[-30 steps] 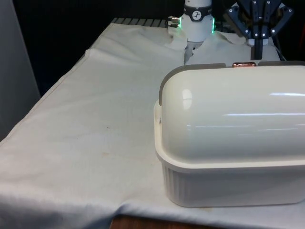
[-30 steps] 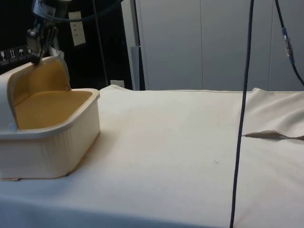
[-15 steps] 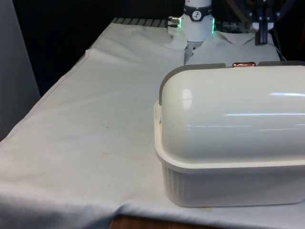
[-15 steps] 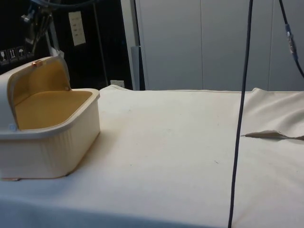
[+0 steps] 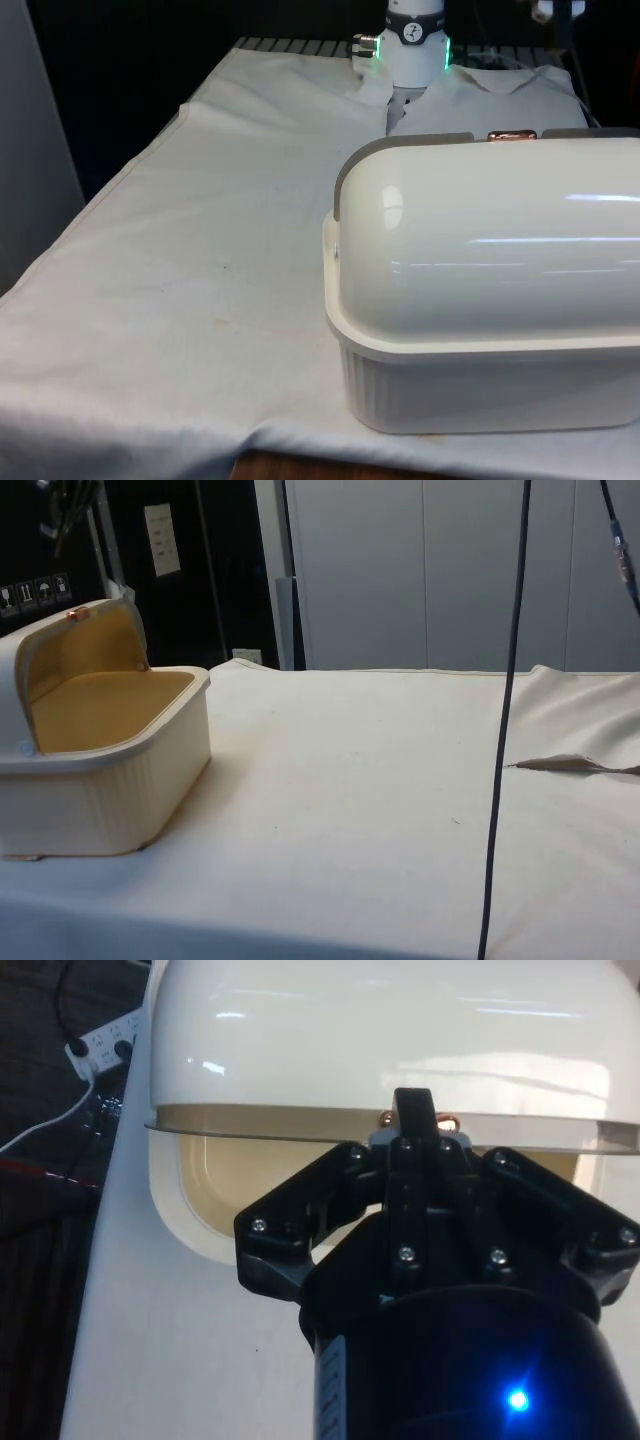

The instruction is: Open the lid, then close it.

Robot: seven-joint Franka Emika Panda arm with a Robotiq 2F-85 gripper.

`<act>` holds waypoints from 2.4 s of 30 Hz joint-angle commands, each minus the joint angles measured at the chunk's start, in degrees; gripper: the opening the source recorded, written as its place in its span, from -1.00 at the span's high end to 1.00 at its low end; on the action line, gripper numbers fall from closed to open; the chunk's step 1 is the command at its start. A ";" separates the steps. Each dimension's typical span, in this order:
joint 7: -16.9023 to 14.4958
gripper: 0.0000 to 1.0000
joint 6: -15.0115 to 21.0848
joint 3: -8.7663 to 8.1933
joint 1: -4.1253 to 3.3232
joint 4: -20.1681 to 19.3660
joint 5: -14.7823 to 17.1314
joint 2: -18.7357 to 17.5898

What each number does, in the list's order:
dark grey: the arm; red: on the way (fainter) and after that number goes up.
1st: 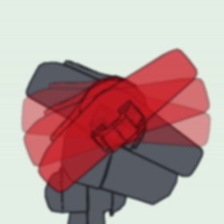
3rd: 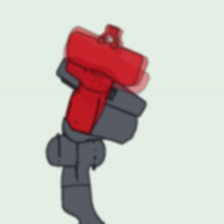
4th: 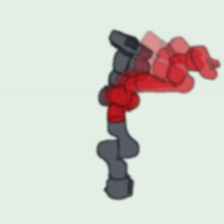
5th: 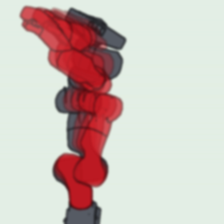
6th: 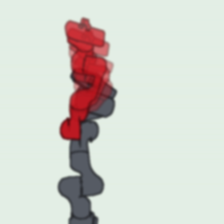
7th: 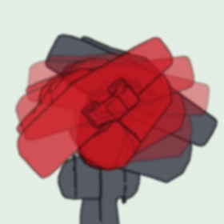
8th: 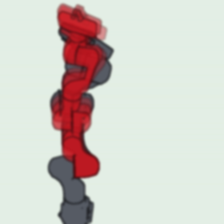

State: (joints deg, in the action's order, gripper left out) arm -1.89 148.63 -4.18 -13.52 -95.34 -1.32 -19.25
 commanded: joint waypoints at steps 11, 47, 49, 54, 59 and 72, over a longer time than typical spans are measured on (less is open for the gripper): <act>0.23 1.00 -2.81 -0.40 -0.17 2.01 -1.15 1.49; -1.20 1.00 -12.55 -0.06 -0.06 2.41 -1.49 3.15; -1.20 0.98 -12.78 -0.06 -0.06 2.58 -1.49 3.09; -1.20 0.50 -12.66 -0.06 -0.06 2.46 -1.49 3.09; -1.20 0.02 -12.61 -0.06 -0.06 2.41 -1.49 3.15; -0.97 -1.00 -12.32 0.00 -0.11 3.67 -1.38 1.89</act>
State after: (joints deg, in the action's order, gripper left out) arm -2.98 136.54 -4.18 -13.58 -92.36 -2.81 -16.79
